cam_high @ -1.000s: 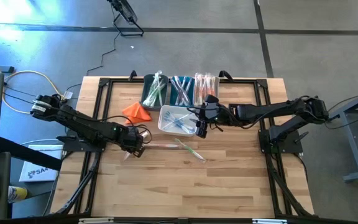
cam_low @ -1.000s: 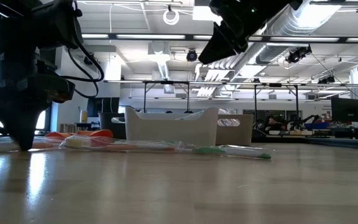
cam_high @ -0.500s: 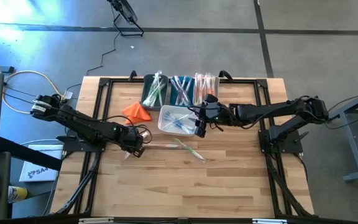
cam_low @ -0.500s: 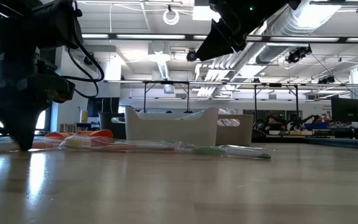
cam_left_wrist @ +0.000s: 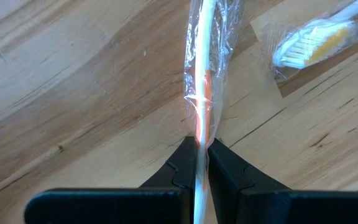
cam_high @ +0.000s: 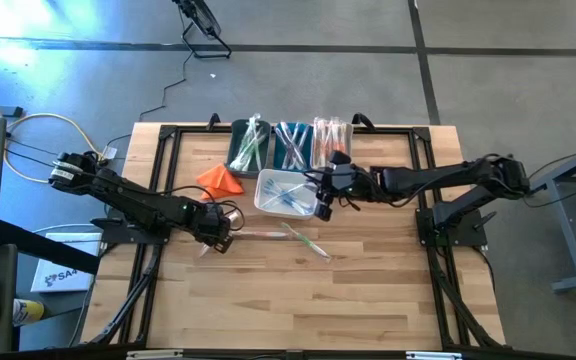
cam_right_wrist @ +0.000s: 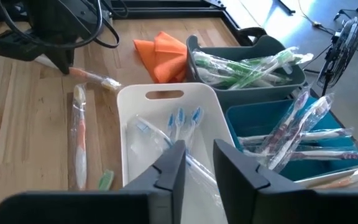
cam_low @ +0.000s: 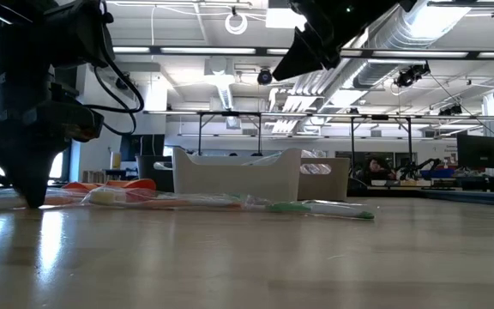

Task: Pick & Place Toothbrushes
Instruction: Put the orange toothbrush into the gray bin

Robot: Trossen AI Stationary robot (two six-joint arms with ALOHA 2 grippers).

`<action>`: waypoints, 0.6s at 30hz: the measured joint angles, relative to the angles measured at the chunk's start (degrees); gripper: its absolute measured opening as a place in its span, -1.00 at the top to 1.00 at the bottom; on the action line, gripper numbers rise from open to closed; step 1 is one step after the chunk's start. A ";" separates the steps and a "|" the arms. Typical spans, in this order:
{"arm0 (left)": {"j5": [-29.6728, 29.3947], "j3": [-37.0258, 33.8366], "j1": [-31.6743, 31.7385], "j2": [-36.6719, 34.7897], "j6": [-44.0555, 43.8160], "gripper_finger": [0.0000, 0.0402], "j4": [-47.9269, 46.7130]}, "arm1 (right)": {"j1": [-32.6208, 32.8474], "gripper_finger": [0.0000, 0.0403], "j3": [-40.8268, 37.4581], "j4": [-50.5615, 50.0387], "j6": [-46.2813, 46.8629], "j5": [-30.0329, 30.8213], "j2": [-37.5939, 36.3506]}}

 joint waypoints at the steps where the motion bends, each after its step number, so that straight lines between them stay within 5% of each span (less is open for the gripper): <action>1: 0.00 0.00 0.00 0.00 0.01 0.90 -0.02 | 0.00 0.67 0.00 0.12 -0.14 0.00 -0.12; 14: -0.38 0.04 0.00 0.00 0.96 0.90 -0.66 | -0.01 0.71 0.00 -0.69 -2.62 -4.91 -5.79; 18: -0.74 0.05 -0.02 0.00 1.14 0.90 -0.72 | -0.07 0.71 -3.16 6.74 -4.39 -6.12 -10.28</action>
